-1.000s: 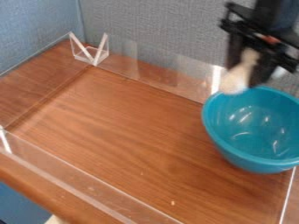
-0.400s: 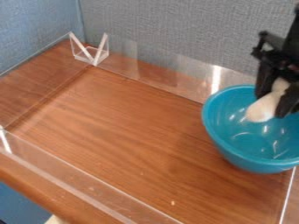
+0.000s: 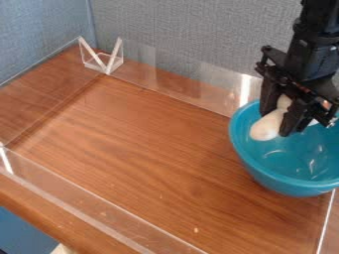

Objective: Put the mushroom in the blue bowl

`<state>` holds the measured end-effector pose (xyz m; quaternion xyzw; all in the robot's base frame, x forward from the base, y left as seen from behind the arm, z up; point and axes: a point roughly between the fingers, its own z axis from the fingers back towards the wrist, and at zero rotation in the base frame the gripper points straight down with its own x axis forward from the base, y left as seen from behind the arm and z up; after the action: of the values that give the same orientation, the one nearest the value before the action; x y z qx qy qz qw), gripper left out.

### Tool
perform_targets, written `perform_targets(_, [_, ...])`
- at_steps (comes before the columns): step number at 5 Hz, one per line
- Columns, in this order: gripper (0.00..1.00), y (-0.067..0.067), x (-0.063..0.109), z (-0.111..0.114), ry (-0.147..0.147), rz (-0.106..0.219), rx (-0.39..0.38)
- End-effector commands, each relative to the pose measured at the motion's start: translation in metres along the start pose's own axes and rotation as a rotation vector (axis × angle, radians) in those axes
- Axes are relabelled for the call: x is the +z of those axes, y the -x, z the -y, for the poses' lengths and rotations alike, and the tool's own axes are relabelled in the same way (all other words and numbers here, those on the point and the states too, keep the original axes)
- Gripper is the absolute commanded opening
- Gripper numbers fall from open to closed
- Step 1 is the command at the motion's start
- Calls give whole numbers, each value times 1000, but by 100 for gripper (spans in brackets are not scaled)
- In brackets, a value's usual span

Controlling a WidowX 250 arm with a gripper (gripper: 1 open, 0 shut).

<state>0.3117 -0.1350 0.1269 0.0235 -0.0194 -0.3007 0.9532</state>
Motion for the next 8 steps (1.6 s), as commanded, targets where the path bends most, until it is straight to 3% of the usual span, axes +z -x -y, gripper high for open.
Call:
perform_targets(1, [100, -6, 31, 8, -17, 91, -30])
perform_targets(3, [100, -11, 13, 10, -6, 93, -26])
perform_targets(4, [100, -19, 5, 18, 5, 88, -63])
perform_targets(5, [100, -31, -12, 31, 18, 80, -127])
perform_targets(6, [100, -39, -35, 37, 40, 53, -171])
perform_targets(8, [100, -32, -45, 32, 50, 21, -139])
